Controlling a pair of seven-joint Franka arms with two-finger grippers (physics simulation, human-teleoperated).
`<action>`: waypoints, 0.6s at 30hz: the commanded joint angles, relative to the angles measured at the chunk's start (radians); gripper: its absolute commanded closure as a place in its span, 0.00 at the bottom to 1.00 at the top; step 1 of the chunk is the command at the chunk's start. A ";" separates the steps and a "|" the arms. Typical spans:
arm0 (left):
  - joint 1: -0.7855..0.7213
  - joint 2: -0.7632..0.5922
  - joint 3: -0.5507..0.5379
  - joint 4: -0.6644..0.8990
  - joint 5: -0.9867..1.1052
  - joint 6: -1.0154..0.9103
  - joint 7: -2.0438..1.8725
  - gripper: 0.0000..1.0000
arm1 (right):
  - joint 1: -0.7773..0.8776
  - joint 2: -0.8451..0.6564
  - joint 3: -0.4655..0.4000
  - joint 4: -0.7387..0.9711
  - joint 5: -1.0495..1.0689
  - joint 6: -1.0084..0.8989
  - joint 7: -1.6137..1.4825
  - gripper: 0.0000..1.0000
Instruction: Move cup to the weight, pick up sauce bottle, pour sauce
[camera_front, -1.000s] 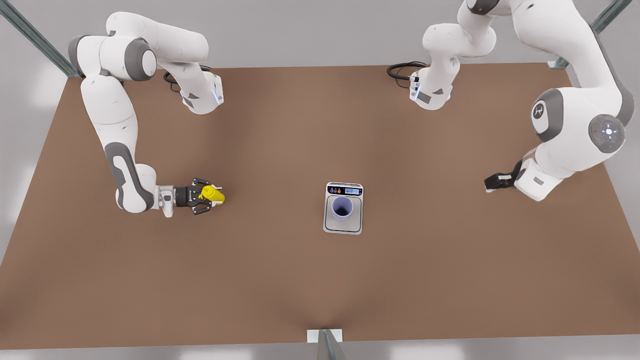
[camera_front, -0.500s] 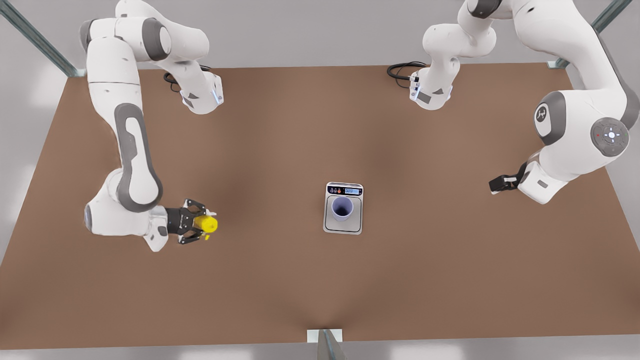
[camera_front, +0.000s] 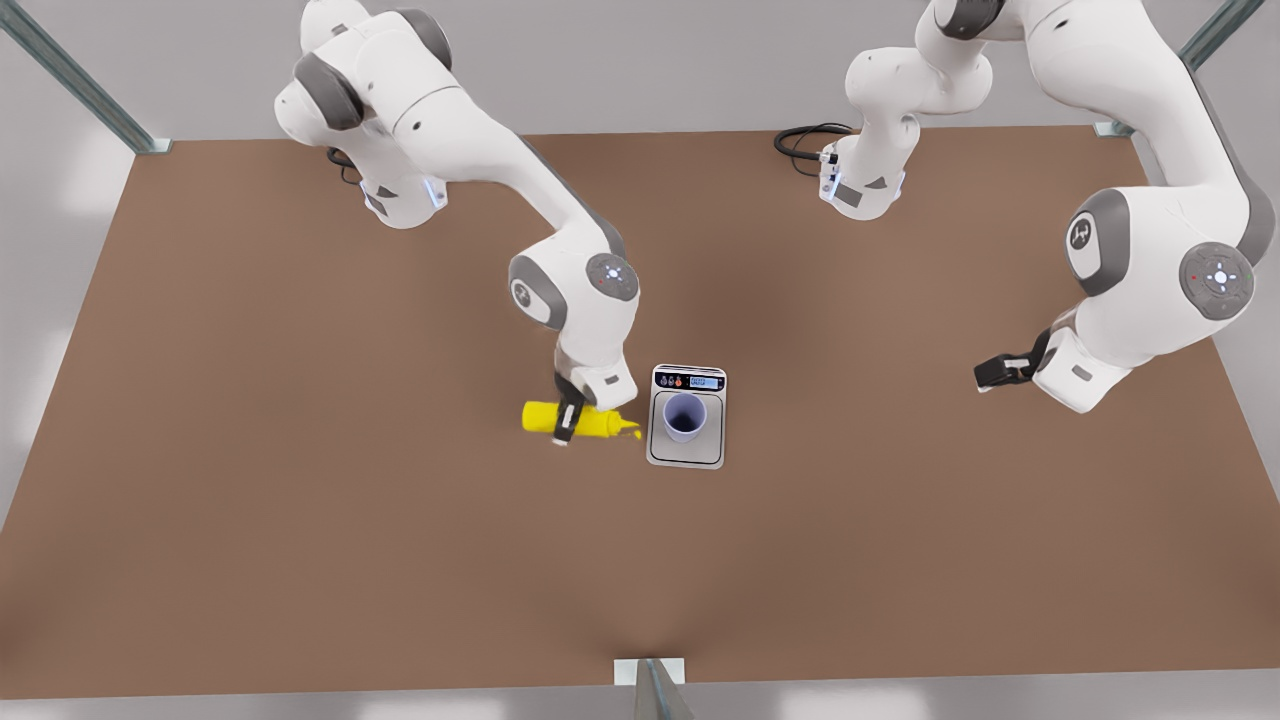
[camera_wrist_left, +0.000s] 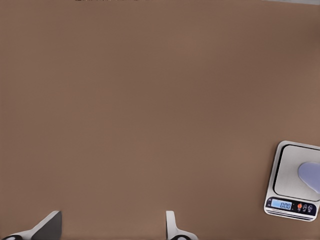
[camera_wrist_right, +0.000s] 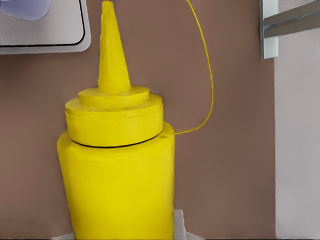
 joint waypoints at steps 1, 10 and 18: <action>0.001 0.001 0.000 0.000 -0.006 0.000 0.000 0.00 | 0.007 0.004 0.000 0.004 -0.014 -0.005 0.001 0.47; 0.001 0.014 0.000 0.023 -0.008 -0.004 0.002 0.00 | 0.129 0.091 0.001 0.058 -0.283 -0.108 0.006 0.47; -0.001 0.014 0.000 0.023 -0.008 -0.007 0.000 0.00 | 0.188 0.182 0.000 0.116 -0.360 -0.150 0.007 0.46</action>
